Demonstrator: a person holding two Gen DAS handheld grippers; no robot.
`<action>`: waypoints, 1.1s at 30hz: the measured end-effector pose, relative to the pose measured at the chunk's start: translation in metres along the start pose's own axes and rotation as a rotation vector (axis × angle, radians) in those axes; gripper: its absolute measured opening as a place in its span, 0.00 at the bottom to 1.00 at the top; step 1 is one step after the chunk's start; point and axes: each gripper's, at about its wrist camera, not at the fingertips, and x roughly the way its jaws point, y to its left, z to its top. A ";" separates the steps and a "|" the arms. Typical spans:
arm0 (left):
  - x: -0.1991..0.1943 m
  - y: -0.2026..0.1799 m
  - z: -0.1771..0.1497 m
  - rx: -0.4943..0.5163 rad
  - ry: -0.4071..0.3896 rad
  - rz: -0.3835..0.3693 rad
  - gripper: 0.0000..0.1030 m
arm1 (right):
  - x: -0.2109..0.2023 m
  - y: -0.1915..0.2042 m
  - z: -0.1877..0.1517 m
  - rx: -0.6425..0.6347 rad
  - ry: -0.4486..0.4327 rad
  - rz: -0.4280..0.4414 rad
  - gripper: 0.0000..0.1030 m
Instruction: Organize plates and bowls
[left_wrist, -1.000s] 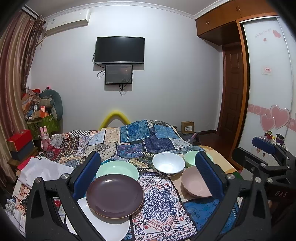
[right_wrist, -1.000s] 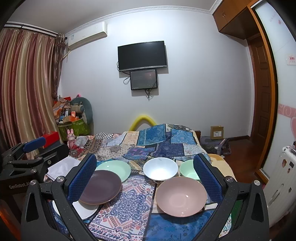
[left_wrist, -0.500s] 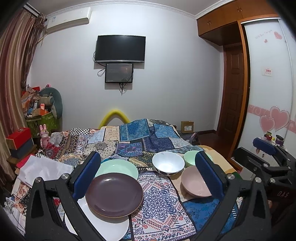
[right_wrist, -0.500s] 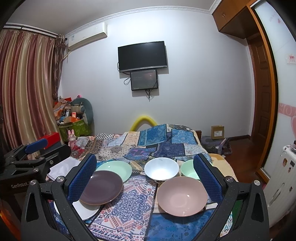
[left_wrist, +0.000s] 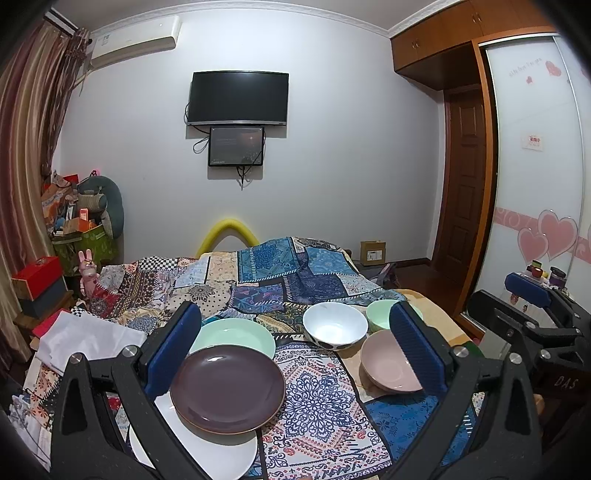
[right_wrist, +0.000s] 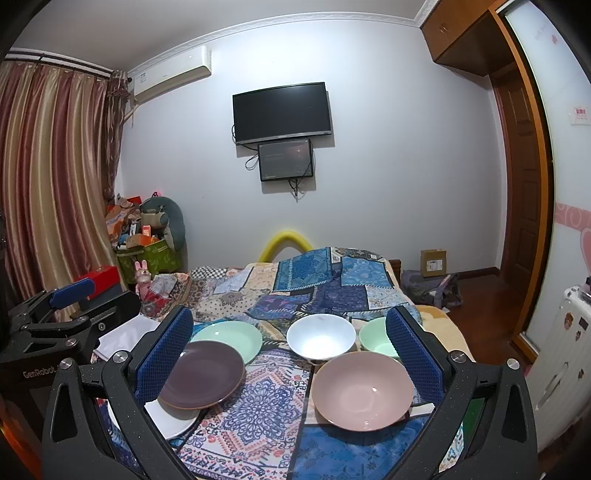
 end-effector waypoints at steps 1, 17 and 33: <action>0.000 0.000 0.000 0.001 0.000 -0.001 1.00 | 0.000 0.000 0.000 0.000 0.000 0.000 1.00; -0.001 -0.001 0.001 0.001 -0.001 0.001 1.00 | -0.001 0.000 0.001 -0.001 -0.007 0.003 1.00; 0.002 0.006 -0.001 -0.014 -0.012 0.015 1.00 | 0.005 0.003 0.000 0.001 0.006 0.006 1.00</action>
